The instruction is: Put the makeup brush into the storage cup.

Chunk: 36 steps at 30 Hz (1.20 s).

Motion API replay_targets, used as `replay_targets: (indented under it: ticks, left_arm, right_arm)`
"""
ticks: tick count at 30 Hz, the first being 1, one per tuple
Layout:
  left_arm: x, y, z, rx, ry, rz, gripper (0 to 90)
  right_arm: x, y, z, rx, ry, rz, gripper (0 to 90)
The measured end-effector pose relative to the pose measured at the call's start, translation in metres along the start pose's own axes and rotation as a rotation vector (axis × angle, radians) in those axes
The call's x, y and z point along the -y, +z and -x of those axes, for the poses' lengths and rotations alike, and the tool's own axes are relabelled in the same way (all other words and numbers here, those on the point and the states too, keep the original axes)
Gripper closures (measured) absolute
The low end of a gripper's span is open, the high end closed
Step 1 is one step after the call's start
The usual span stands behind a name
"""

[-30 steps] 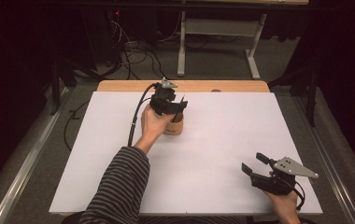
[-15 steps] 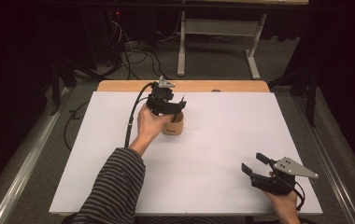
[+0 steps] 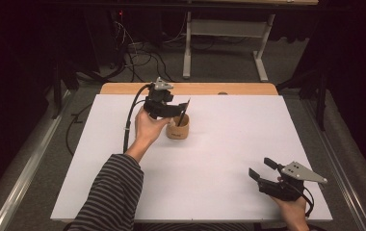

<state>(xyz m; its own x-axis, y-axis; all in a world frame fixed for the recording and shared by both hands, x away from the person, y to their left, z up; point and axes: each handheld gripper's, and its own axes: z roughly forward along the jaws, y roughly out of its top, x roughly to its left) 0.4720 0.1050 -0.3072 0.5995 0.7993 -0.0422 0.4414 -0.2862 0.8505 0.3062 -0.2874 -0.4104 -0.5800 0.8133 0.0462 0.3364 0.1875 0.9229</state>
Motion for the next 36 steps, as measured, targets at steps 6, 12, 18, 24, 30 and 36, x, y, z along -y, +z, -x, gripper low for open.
replay_targets:
  ticks: [6,12,18,24,30,36]
  left_arm:
    - [0.0,-0.004,0.001,0.003,0.0,0.009,40.7]
    - [0.002,-0.011,0.001,0.008,0.003,0.022,40.7]
    - [0.007,-0.023,0.001,0.025,0.007,0.047,40.7]
    - [0.008,-0.035,0.001,0.032,0.017,0.07,40.6]
    - [0.013,-0.045,0.004,0.041,0.036,0.087,40.1]
    - [0.017,-0.054,0.002,0.041,0.034,0.1,39.2]
  right_arm:
    - [0.0,0.0,0.001,0.001,0.008,0.0,29.2]
    - [0.0,-0.001,0.0,0.001,0.007,0.004,29.3]
    - [0.0,-0.001,0.003,0.005,0.016,0.007,29.2]
    - [0.0,-0.003,0.003,0.007,0.013,0.013,29.2]
    - [0.0,-0.002,0.003,0.01,0.019,0.01,29.2]
    - [0.0,-0.003,0.003,0.01,0.016,0.012,29.2]
